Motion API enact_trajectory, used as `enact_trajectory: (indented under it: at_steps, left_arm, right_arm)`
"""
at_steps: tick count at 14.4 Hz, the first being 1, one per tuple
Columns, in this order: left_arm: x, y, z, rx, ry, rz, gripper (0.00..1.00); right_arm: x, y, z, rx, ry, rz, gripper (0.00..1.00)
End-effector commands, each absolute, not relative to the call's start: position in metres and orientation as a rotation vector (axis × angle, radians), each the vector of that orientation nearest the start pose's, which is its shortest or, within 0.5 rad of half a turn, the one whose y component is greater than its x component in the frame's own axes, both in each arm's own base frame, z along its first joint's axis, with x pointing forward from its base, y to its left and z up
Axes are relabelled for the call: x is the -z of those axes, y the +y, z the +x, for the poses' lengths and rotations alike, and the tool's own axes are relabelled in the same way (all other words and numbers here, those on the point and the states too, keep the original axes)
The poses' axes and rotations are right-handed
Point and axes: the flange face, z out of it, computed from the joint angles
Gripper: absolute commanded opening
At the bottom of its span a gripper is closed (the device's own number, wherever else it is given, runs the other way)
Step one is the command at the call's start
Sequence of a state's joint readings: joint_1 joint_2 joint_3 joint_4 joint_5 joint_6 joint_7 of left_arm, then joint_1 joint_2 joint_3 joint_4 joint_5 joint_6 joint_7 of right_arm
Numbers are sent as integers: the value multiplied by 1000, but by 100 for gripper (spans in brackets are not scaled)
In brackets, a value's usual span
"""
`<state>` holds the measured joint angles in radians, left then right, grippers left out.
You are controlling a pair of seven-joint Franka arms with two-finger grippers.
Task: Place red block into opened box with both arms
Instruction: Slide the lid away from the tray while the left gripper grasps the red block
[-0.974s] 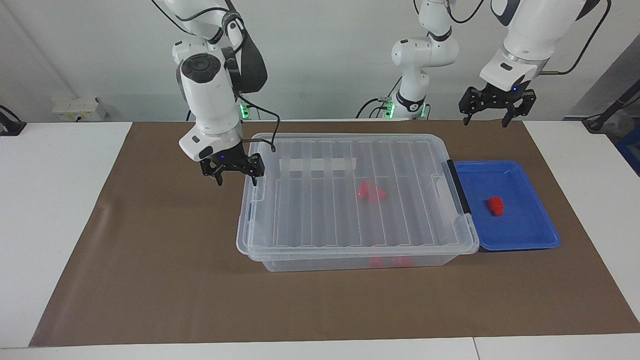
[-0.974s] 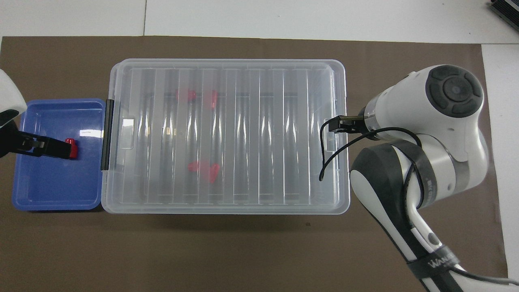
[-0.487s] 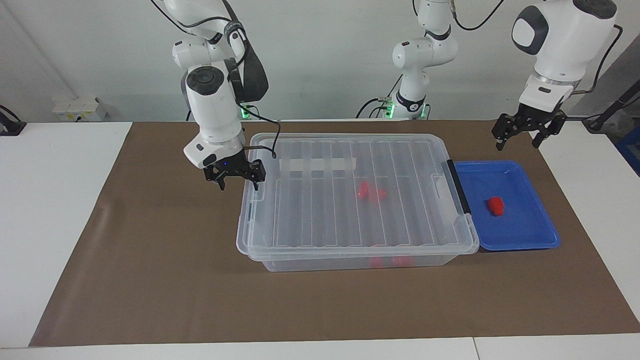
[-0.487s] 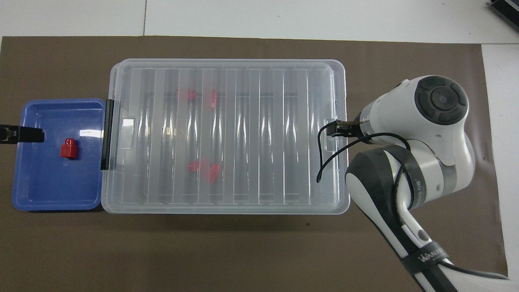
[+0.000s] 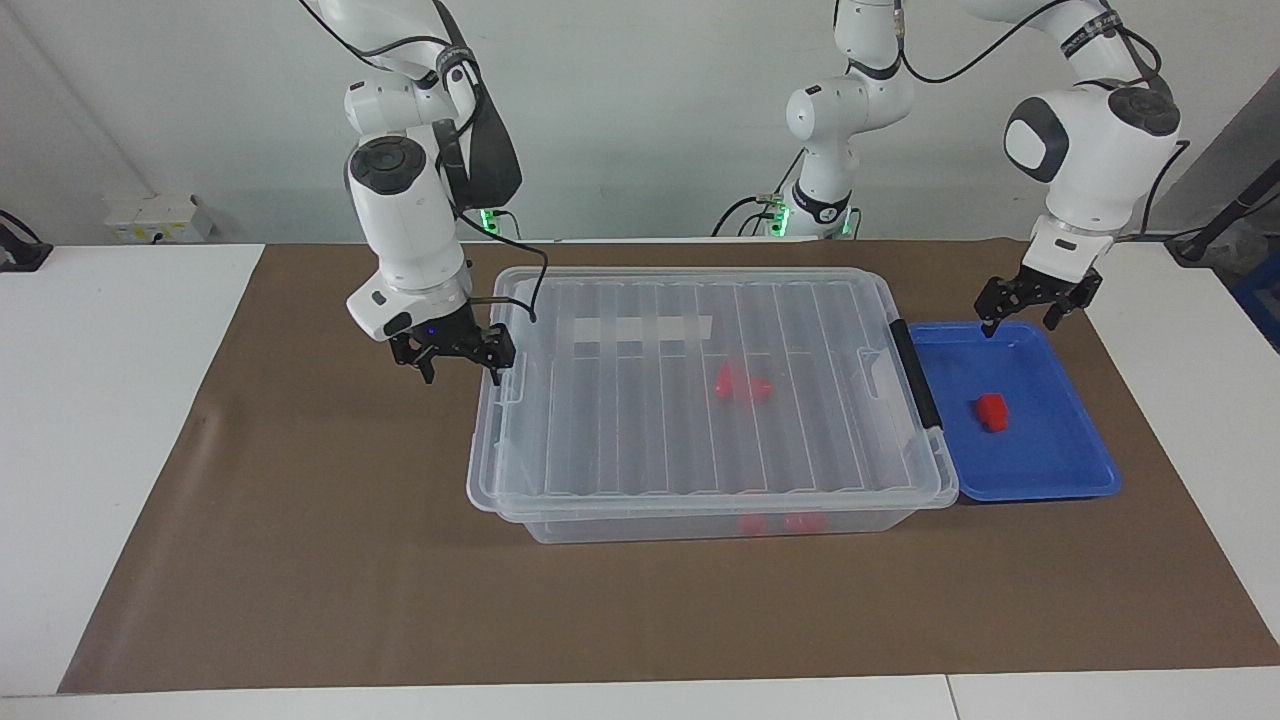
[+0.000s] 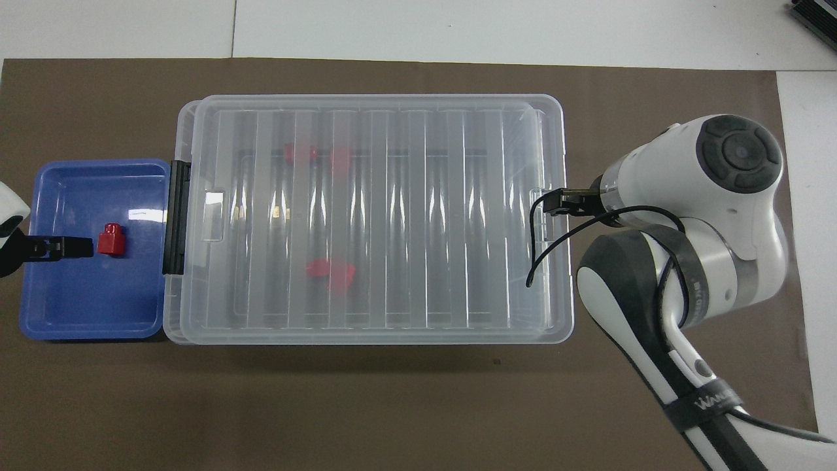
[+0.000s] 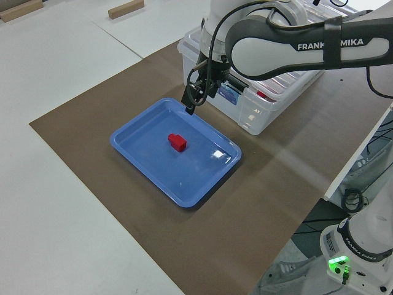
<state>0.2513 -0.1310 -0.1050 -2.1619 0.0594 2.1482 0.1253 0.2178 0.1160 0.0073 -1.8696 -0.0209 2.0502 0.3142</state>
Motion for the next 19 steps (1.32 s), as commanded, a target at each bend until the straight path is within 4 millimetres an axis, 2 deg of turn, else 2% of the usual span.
enact_trajectory:
  at_steps: [1,4,7,10,11,13,14,17,19]
  left_arm:
    - [-449,77,517,207,34,-3048,100]
    - [-429,76,532,252,-21,-3108,100]
    - [-402,79,545,273,20,-3109,100]
    - [-395,81,551,267,34,-3112,100]
    - [-391,89,552,267,53,-3110,100]
    - [-374,120,553,281,104,-3097,100]
    - [-364,126,553,264,101,-3102,100]
    - [-341,129,551,219,99,-3117,100]
    - [-324,122,549,208,110,-3122,100]
  right_arm:
    - [-457,102,587,113,77,-3139,99]
    - [-457,72,591,116,41,-3144,99]
    - [-456,46,594,110,16,-3149,99]
    - [-456,26,595,110,55,-3150,99]
    - [-455,20,595,105,69,-3150,99]
    - [-455,8,594,98,64,-3154,99]
    - [-455,-4,594,97,52,-3155,100]
    - [-455,-35,593,93,4,-3160,99]
    - [-456,-49,593,102,-40,-3162,99]
